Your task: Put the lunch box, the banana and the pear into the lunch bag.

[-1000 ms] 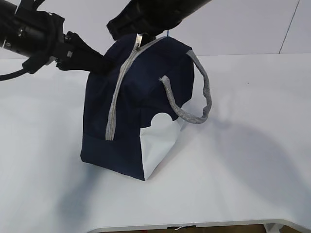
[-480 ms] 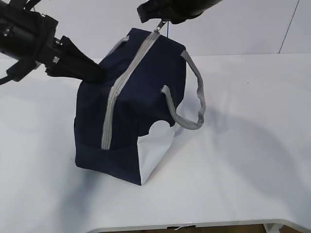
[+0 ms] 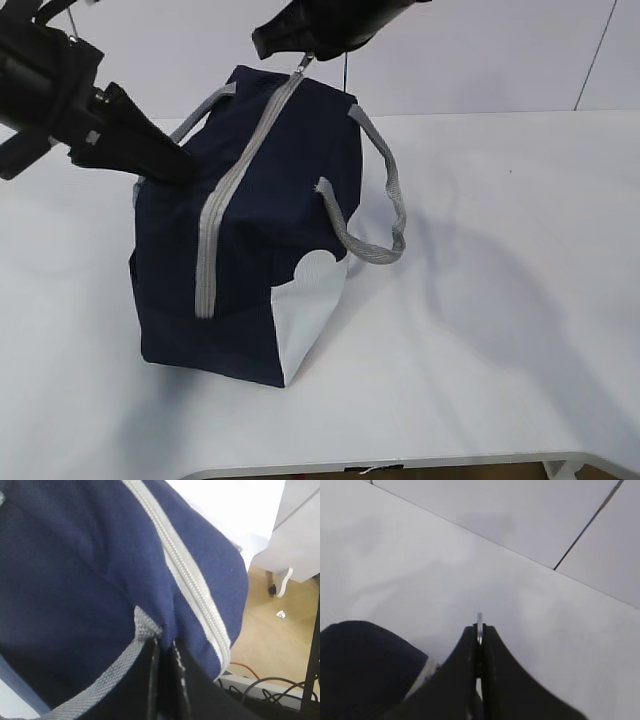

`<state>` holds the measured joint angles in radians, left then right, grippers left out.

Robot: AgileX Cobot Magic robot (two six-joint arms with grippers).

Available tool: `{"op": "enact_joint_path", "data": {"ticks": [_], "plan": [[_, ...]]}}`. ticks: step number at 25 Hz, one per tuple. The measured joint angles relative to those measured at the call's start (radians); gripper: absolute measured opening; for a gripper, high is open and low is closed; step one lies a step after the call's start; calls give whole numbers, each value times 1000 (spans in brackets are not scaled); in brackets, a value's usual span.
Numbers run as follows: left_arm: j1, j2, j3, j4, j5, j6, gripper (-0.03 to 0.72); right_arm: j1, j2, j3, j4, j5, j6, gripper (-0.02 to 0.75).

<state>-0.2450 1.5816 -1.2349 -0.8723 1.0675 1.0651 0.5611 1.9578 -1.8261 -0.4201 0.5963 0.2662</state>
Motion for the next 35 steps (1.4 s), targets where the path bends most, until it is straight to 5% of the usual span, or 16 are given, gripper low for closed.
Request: {"op": "enact_joint_path", "data": {"ticks": [18,27,35], "plan": [[0,-4,0,42,-6,-149,13,-50,147,-204,239,185,2,18],[0,-4,-145,64,-7,-384,391,-50,147,-248,279,243,2,18],[0,81,-344,105,47,-568,434,-50,147,-248,295,247,2,18]]}}
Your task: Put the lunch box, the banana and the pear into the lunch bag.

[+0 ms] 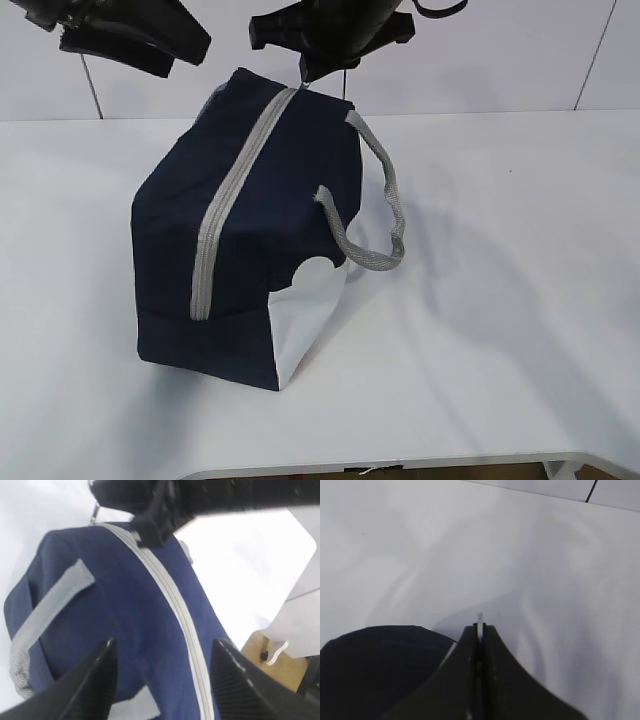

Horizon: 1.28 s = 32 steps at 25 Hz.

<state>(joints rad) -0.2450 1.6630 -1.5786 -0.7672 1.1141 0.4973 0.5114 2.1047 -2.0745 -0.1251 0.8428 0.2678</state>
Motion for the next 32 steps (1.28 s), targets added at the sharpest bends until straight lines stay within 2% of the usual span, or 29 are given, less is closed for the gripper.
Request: {"op": "enact_joint_path", "data": {"ticks": [11,22,25,30,32], "plan": [[0,185,-134,24,93,-70,436,-2,0,0,41,2,0,18],[0,250,-140,-50,105,-72,430,-2,0,0,43,2,0,18],[0,254,-140,-60,105,-72,358,-2,0,0,44,2,0,18],[0,254,-140,-66,108,-72,46,-2,0,0,44,2,1,18],[0,254,-140,-63,108,-72,3,-2,4,0,44,7,1,18]]}}
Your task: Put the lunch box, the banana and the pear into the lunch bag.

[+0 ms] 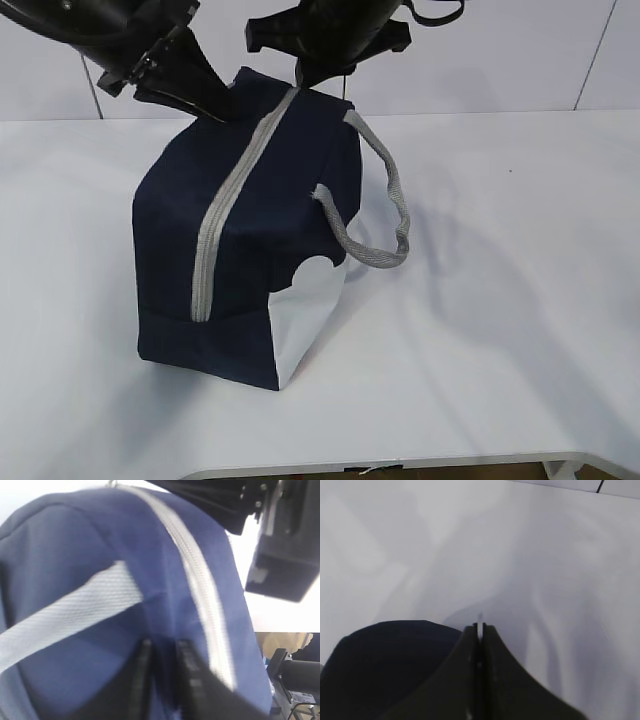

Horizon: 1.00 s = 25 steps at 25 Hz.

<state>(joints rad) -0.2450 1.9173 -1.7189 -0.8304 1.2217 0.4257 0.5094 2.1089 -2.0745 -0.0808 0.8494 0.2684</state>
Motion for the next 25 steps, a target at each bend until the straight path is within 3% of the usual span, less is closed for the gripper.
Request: {"op": "enact_joint_path", "data": {"ticks": [7,14,25], "plan": [[0,0,0,43,0,0,-10,-11,42,0,-9,2,2,18],[0,-6,0,68,-12,0,-12,-75,111,-10,122,0,12,18],[0,-7,0,74,-14,0,-12,-80,146,-24,169,13,17,18]]}}
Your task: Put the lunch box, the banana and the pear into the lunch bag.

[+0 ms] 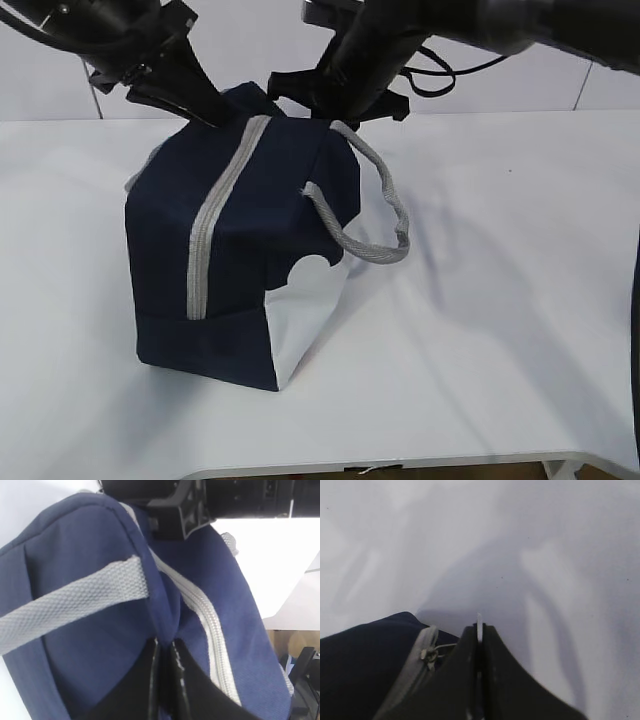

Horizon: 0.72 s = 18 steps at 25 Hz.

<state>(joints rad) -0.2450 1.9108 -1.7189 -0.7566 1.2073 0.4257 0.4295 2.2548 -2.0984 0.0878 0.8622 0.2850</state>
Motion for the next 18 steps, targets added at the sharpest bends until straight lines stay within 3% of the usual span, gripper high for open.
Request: {"op": "enact_joint_path", "data": {"ticks": [6,10,14,18], "plan": [[0,-5,0,1,4,-10,-8,0,11,-74,-6,56,-21,38],[0,-7,-2,30,4,-44,27,-2,11,-114,-12,96,-32,209],[0,-7,-2,56,4,-74,146,-5,11,-179,-18,146,-33,372],[0,-7,-2,69,6,-77,344,-5,11,-277,-46,201,-40,403]]}}
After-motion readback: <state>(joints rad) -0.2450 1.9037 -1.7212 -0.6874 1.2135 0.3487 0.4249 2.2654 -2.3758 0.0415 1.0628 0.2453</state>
